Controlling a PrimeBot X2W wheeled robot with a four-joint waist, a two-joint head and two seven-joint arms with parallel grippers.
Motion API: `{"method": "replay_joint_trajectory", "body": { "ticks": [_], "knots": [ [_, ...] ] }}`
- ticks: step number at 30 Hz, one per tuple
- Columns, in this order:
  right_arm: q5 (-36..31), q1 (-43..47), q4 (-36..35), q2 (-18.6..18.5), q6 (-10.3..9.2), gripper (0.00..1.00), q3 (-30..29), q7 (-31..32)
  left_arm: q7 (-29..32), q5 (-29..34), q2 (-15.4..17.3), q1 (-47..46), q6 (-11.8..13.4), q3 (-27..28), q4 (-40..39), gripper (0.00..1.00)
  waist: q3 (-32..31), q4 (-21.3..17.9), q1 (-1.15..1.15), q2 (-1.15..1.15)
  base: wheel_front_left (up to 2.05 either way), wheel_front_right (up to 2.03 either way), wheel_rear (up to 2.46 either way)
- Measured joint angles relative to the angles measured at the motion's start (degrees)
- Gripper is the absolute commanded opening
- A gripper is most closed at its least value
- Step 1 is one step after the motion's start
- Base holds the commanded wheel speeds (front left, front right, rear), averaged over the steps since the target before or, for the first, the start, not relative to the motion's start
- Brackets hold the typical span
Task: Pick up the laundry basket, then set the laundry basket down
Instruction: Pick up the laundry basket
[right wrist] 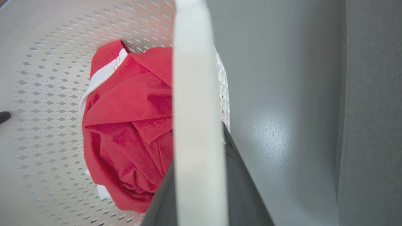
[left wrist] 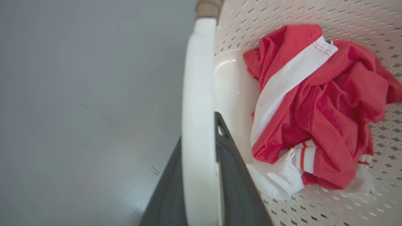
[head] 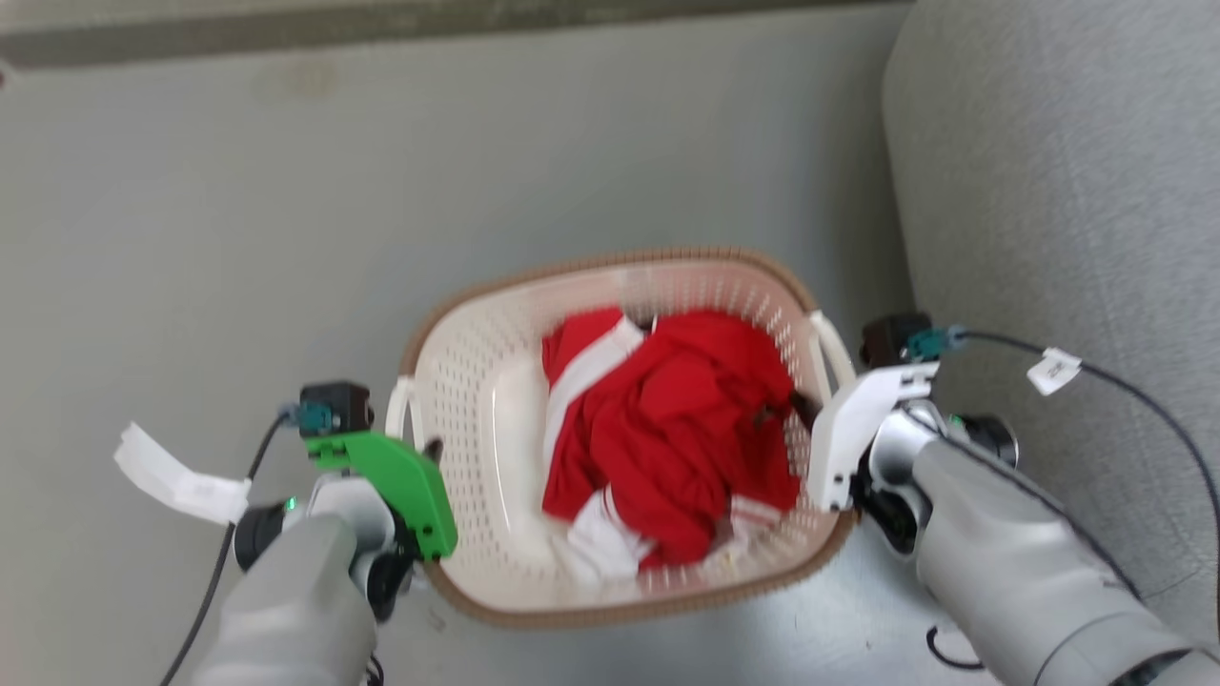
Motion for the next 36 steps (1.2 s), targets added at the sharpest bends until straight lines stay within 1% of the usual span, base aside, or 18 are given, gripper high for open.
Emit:
{"method": "replay_joint_trajectory", "body": {
  "ticks": [3,10,14,18,28,36],
  "knots": [
    [0.97,1.60,-0.33,0.04,-0.44,0.00,1.57,1.81,1.52,-0.91,0.00,1.55,0.00,-0.40,0.57,0.00,-2.48,-0.23,0.00,0.00,0.00,0.00,0.00],
    [3.99,5.02,-0.37,-0.11,-0.47,0.00,3.91,5.34,4.54,-2.33,-0.01,5.07,-0.01,-1.70,1.16,0.00,-9.10,-0.84,0.00,0.00,0.00,0.00,0.00],
    [6.53,7.75,-0.26,0.11,-0.48,0.00,4.39,8.02,7.10,-3.23,-0.07,7.06,-0.15,-2.08,2.26,0.00,-13.07,-1.19,0.00,0.00,0.00,0.00,0.00],
    [7.91,7.87,-0.23,0.02,-0.49,0.00,4.49,9.90,8.72,-4.17,-0.08,7.08,-0.15,-2.20,2.38,0.00,-15.45,-1.47,0.00,0.00,0.00,0.00,0.00],
    [9.58,7.68,-0.04,-0.19,-0.51,0.00,5.68,13.17,11.85,-5.22,-0.05,7.05,-0.15,-2.58,2.56,0.00,-17.18,-1.78,0.00,0.00,0.00,0.00,0.00],
    [10.36,7.59,0.18,-0.21,-0.55,0.00,6.43,13.78,12.61,-5.38,-0.04,7.05,-0.15,-2.83,2.70,0.00,-17.24,-1.64,0.00,0.00,0.00,0.00,0.00]
  ]
}}
